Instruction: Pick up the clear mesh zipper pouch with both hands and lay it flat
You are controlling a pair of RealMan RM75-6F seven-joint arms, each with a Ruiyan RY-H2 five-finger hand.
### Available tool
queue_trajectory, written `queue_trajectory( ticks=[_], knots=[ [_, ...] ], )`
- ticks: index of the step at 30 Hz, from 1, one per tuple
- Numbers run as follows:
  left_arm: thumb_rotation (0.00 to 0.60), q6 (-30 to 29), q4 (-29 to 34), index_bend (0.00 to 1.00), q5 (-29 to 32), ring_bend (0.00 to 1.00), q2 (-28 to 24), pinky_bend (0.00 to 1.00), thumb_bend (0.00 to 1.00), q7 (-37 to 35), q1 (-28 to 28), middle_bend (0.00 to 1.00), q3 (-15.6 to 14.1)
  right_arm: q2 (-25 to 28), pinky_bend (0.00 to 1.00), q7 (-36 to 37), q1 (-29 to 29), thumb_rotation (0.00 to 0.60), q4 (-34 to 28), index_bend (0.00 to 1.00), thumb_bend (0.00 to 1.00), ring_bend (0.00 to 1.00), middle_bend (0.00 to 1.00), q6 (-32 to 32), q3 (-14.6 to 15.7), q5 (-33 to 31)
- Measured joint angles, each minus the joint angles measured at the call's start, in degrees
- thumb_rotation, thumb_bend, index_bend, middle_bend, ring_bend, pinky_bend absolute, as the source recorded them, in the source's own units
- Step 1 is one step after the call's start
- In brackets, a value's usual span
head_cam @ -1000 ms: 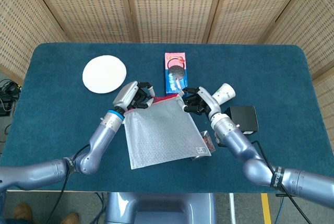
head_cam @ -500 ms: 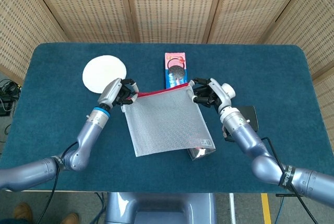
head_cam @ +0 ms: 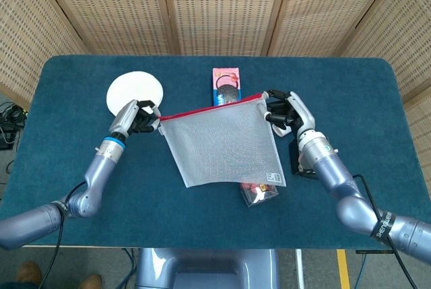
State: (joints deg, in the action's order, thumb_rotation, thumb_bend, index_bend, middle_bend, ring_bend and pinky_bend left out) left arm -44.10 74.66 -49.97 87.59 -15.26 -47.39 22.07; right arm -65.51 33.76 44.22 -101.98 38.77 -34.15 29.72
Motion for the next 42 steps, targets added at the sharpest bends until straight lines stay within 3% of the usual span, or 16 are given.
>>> queue_trajectory(
  ticks=[23, 25, 26, 28, 29, 30, 31, 32, 33, 36, 42],
  knots=[
    [0.6, 1.91, -2.6, 0.91, -1.04, 0.98, -0.66, 1.0, 0.77, -1.88, 1.43, 0.95, -0.01, 0.72, 1.0, 0.24, -0.88, 0.6, 4.05, 0.7, 0.79, 0.88, 0.94, -0.52, 0.1, -2.78],
    [0.6, 2.0, -2.59, 0.9, -1.05, 0.98, -0.68, 1.0, 0.77, -1.96, 1.46, 0.95, 0.04, 0.69, 1.0, 0.31, -0.95, 0.6, 4.14, 0.67, 0.72, 0.88, 0.93, -0.65, 0.07, -2.79],
    [0.6, 2.05, -2.57, 0.9, -1.05, 0.98, -0.7, 1.0, 0.77, -1.99, 1.47, 0.95, 0.06, 0.67, 1.0, 0.31, -0.97, 0.6, 4.16, 0.61, 0.63, 0.88, 0.93, -0.66, 0.05, -2.73],
    [0.6, 2.14, -2.49, 0.8, -1.01, 0.98, -0.76, 1.0, 0.7, -2.01, 1.49, 0.95, 0.11, 0.65, 1.0, 0.25, -1.02, 0.6, 4.16, 0.5, 0.49, 0.88, 0.93, -0.77, 0.05, -2.33],
    [0.6, 2.16, -2.44, 0.65, -1.02, 0.98, -0.79, 1.0, 0.57, -2.02, 1.5, 0.95, 0.13, 0.65, 1.0, 0.23, -1.07, 0.6, 4.15, 0.35, 0.33, 0.88, 0.92, -0.86, 0.05, -2.03],
    [0.6, 2.19, -2.38, 0.45, -1.07, 0.98, -0.83, 1.0, 0.39, -2.04, 1.51, 0.95, 0.14, 0.65, 1.0, 0.22, -1.14, 0.6, 4.14, 0.26, 0.24, 0.88, 0.91, -0.97, 0.05, -1.64],
    [0.6, 2.3, -2.31, 0.31, -1.18, 0.98, -0.91, 1.0, 0.27, -2.07, 1.53, 0.95, 0.12, 0.66, 1.0, 0.14, -1.24, 0.6, 4.12, 0.15, 0.13, 0.88, 0.91, -1.14, 0.08, -0.97],
    [0.6, 2.44, -2.27, 0.14, -1.26, 0.98, -1.0, 1.0, 0.12, -2.07, 1.55, 0.95, 0.08, 0.68, 1.0, 0.0, -1.32, 0.6, 4.12, 0.09, 0.06, 0.87, 0.9, -1.27, 0.17, -0.4],
    [0.6, 2.59, -2.22, 0.04, -1.37, 0.98, -1.15, 1.0, 0.04, -2.04, 1.55, 0.95, 0.02, 0.73, 1.0, -0.25, -1.37, 0.6, 4.13, 0.06, 0.03, 0.87, 0.89, -1.39, 0.32, 0.21],
    [0.6, 2.3, -2.12, 0.0, -2.04, 0.98, -1.47, 1.0, 0.0, -1.73, 1.64, 0.95, -0.14, 0.88, 1.0, -1.94, -1.44, 0.6, 4.14, 0.01, 0.0, 0.87, 0.88, -1.2, 1.16, 2.08],
    [0.6, -0.23, -0.77, 0.0, -3.73, 0.98, -2.85, 1.0, 0.0, -1.24, 2.49, 0.95, -0.1, 1.1, 1.0, -7.8, -1.55, 0.6, 3.83, 0.0, 0.0, 0.86, 0.87, 2.87, 3.86, 6.16]
  ],
)
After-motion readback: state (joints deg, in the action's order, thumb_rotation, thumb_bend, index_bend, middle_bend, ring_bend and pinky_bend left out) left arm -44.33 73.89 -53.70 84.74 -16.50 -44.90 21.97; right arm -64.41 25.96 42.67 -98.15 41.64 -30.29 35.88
